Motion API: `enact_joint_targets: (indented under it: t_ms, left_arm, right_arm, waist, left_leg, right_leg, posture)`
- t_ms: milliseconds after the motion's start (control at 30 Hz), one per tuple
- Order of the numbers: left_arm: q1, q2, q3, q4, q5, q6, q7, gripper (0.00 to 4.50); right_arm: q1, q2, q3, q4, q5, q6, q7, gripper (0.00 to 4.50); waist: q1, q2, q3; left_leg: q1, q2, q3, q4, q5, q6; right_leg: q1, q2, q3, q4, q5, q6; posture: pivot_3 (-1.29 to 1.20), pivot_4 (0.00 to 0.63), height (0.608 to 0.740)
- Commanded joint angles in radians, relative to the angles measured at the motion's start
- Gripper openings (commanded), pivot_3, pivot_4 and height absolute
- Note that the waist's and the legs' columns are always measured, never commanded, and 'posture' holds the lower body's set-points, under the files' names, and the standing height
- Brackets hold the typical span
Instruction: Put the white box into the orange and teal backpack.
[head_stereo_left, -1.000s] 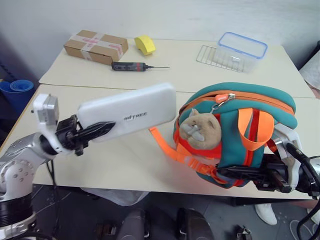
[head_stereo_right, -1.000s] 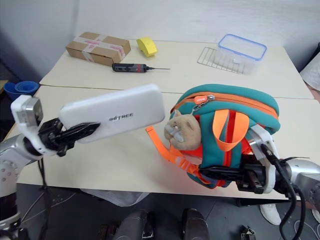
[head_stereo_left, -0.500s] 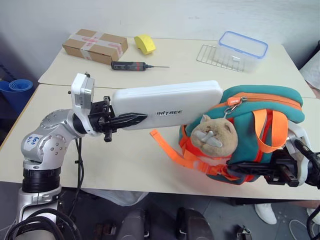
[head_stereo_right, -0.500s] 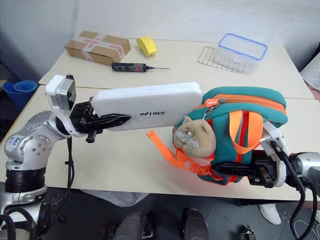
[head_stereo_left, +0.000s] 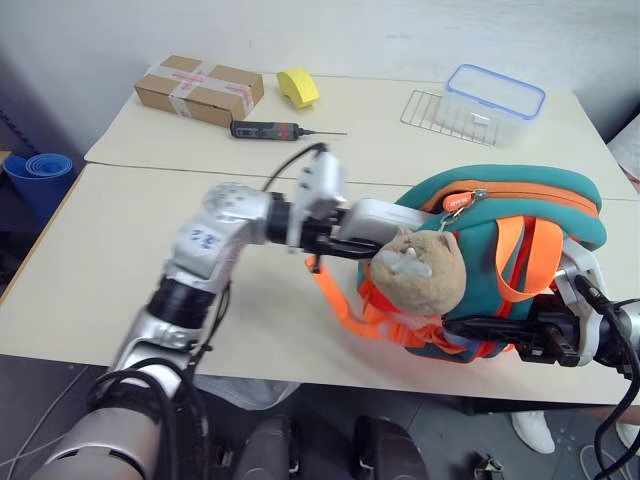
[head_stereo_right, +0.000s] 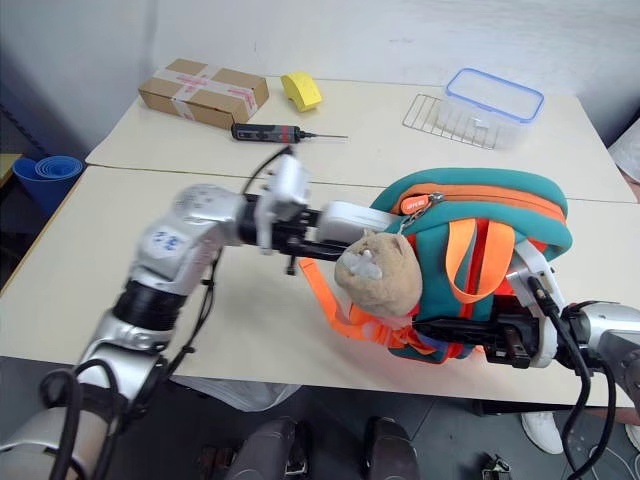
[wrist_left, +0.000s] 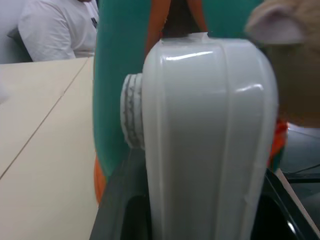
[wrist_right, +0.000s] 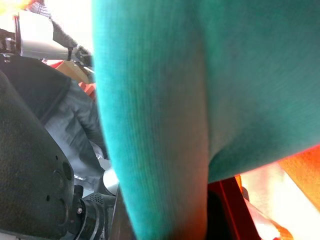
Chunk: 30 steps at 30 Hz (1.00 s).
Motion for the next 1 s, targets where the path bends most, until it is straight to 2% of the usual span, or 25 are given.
enact_joint_targets:
  t_ms: [33, 100, 200, 300, 467, 567, 733, 867, 1000]
  left_arm:
    - [-0.066, -0.105, -0.042, 0.089, 0.073, -0.037, 0.076, 1.27]
    - [-0.078, -0.158, -0.06, 0.149, 0.117, -0.079, 0.108, 1.27]
    - [-0.072, -0.19, -0.05, 0.195, 0.154, -0.117, 0.141, 2.26]
    - [-0.042, -0.187, 0.0, 0.144, 0.104, -0.056, 0.135, 3.17]
    - [0.026, -0.083, 0.137, 0.073, -0.016, -0.052, 0.024, 4.49]
    - [0.067, 0.018, 0.197, 0.044, -0.083, -0.087, -0.109, 4.49]
    - [0.14, 0.183, 0.219, -0.046, -0.137, -0.061, -0.268, 4.49]
    - [0.181, 0.163, 0.236, -0.19, -0.214, 0.007, -0.214, 4.49]
    - [0.207, 0.106, 0.203, -0.271, -0.202, 0.01, -0.144, 4.49]
  right_arm:
    - [-0.002, 0.015, 0.0, -0.033, 0.001, -0.006, -0.007, 0.01]
    - [0.004, 0.025, -0.005, -0.042, 0.003, -0.01, -0.02, 0.01]
    - [0.016, 0.042, -0.016, -0.053, 0.003, -0.014, -0.04, 0.0]
    - [0.033, 0.057, -0.03, -0.059, 0.006, -0.018, -0.061, 0.0]
    - [0.065, 0.119, -0.045, -0.063, -0.008, -0.058, -0.116, 0.0]
    - [0.073, 0.149, -0.039, -0.066, -0.025, -0.084, -0.139, 0.0]
    - [0.05, 0.169, -0.013, -0.053, -0.051, -0.109, -0.145, 0.0]
    - [0.028, 0.16, -0.002, -0.03, -0.066, -0.11, -0.123, 0.0]
    - [0.008, 0.159, 0.011, -0.017, -0.078, -0.104, -0.11, 0.0]
  waist:
    - [-0.001, 0.0, 0.0]
    - [-0.006, 0.0, 0.0]
    - [-0.01, 0.0, 0.0]
    - [-0.012, 0.0, 0.0]
    - [-0.019, 0.0, 0.0]
    - [-0.025, 0.0, 0.0]
    - [-0.02, 0.0, 0.0]
    - [-0.007, 0.0, 0.0]
    - [-0.012, 0.0, 0.0]
  left_leg:
    - [0.0, 0.0, 0.0, 0.0, 0.0, 0.001]
    - [-0.001, 0.0, 0.0, 0.0, 0.001, 0.001]
    - [-0.001, 0.0, -0.001, 0.0, 0.001, 0.001]
    - [-0.001, 0.0, -0.001, 0.0, 0.001, 0.001]
    - [-0.001, 0.001, -0.002, 0.0, 0.001, 0.001]
    - [0.0, 0.002, -0.002, 0.0, 0.002, -0.001]
    - [0.0, 0.001, -0.002, 0.0, 0.002, -0.001]
    - [-0.001, -0.001, -0.004, 0.001, 0.001, 0.001]
    - [-0.003, -0.002, -0.006, 0.002, 0.001, 0.001]
  right_leg:
    - [0.0, 0.0, -0.001, -0.001, 0.0, 0.001]
    - [0.0, -0.001, -0.001, -0.003, 0.001, 0.001]
    - [0.0, -0.003, -0.001, -0.005, 0.001, 0.001]
    - [0.0, -0.004, 0.0, -0.005, 0.001, 0.001]
    - [0.0, -0.004, 0.0, -0.003, 0.001, 0.001]
    - [0.0, -0.003, -0.001, -0.003, 0.001, 0.001]
    - [0.0, -0.002, -0.001, -0.001, 0.001, 0.001]
    - [0.0, -0.003, -0.002, 0.001, 0.001, 0.001]
    - [0.001, -0.004, -0.002, -0.002, 0.001, 0.002]
  posture:
    - [0.0, 0.15, 0.74]
    - [0.0, 0.15, 0.74]
    - [0.0, 0.15, 0.74]
    - [0.0, 0.15, 0.74]
    - [0.0, 0.15, 0.74]
    - [0.0, 0.15, 0.74]
    - [0.0, 0.15, 0.74]
    - [0.0, 0.15, 0.74]
    - [0.0, 0.15, 0.74]
